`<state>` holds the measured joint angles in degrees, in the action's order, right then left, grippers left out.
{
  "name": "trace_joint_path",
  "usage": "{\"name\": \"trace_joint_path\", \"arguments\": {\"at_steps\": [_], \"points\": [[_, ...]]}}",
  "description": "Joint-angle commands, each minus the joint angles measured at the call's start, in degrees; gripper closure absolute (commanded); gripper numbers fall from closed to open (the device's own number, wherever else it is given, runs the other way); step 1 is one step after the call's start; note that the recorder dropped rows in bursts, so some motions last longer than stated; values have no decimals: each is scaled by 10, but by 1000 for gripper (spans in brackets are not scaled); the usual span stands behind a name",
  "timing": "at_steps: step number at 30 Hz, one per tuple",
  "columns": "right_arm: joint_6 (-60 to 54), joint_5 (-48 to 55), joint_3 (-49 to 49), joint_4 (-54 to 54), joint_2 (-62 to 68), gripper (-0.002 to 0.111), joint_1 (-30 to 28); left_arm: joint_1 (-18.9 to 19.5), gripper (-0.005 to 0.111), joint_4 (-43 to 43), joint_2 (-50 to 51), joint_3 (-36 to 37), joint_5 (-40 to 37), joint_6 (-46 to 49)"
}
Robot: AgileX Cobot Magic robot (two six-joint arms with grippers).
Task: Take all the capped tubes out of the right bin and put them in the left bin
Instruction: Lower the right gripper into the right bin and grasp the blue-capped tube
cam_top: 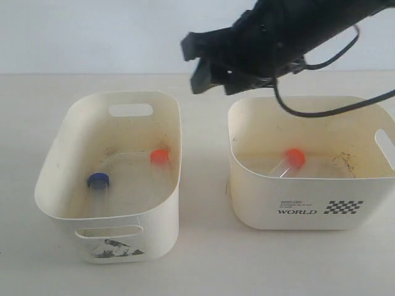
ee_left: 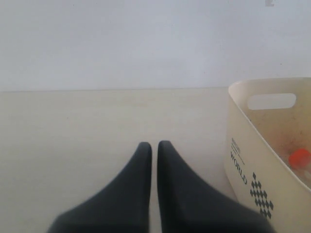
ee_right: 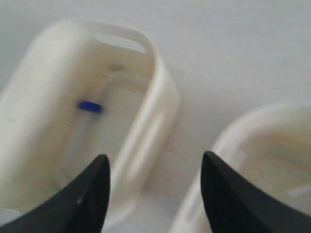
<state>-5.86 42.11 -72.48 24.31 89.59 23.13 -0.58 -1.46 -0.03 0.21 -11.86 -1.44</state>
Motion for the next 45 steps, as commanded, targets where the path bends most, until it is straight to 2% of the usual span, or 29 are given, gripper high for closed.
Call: {"name": "trace_joint_path", "arguments": {"at_steps": [1,6,16,22,34,36,37,38,45], "points": [[93,126,-23,-175,-5,56,-26,0,102,4,0,-2,3,-5],[140,188,-22,-269,8,56,-26,0,102,4,0,-2,3,-5],[188,214,-22,-284,94,56,-26,0,102,4,0,-2,3,-5],[236,219,-22,-359,129,55,-26,0,102,4,0,-2,3,-5],[248,204,13,-339,140,55,-38,0,102,4,0,-2,3,-5],[235,188,39,-323,140,47,-61,0,102,4,0,-2,3,-5],[227,177,49,-321,140,37,-71,0,102,4,0,-2,3,-5],[220,171,51,-316,140,34,-73,0,102,4,0,-2,3,-5],[216,83,51,-276,151,33,-73,0,102,4,0,-2,3,-5]]}}
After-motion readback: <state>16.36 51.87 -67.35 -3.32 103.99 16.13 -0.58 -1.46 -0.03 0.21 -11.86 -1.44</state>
